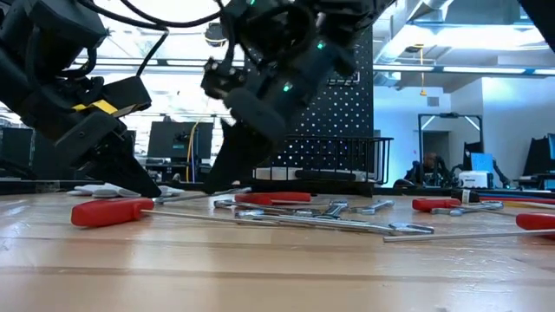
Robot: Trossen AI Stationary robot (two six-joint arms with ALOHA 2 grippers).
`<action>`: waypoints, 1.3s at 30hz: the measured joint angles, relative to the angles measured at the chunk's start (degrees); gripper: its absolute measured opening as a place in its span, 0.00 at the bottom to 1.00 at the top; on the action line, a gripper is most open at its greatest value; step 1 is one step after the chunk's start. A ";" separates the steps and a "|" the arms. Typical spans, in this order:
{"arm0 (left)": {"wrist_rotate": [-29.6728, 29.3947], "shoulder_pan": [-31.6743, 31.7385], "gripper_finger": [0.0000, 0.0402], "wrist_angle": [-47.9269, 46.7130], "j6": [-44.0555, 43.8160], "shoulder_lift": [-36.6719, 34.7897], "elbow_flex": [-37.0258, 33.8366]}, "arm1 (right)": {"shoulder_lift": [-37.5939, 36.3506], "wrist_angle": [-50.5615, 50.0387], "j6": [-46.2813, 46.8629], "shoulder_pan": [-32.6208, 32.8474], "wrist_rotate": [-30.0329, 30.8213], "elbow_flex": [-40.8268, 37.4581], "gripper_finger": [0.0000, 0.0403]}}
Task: Hang tools onto peg board
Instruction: Hang the silver wrench on the peg board
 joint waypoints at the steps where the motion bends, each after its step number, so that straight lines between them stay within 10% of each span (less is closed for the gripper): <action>1: -0.02 0.00 0.00 -0.02 -0.10 0.00 0.00 | 0.28 -0.12 0.07 -0.24 0.07 0.03 0.49; 17: -2.50 -0.04 0.00 0.15 -0.62 0.04 0.00 | 0.70 -3.04 0.04 -1.13 -0.67 0.11 0.12; 27: -10.40 -5.05 0.00 -4.30 -2.99 -3.50 -0.14 | -2.32 -5.14 -3.66 0.64 3.48 -1.30 0.10; 39: -23.07 -12.39 0.00 -5.10 -7.48 -4.37 -0.07 | -21.81 30.20 -3.53 2.49 9.83 -29.84 0.10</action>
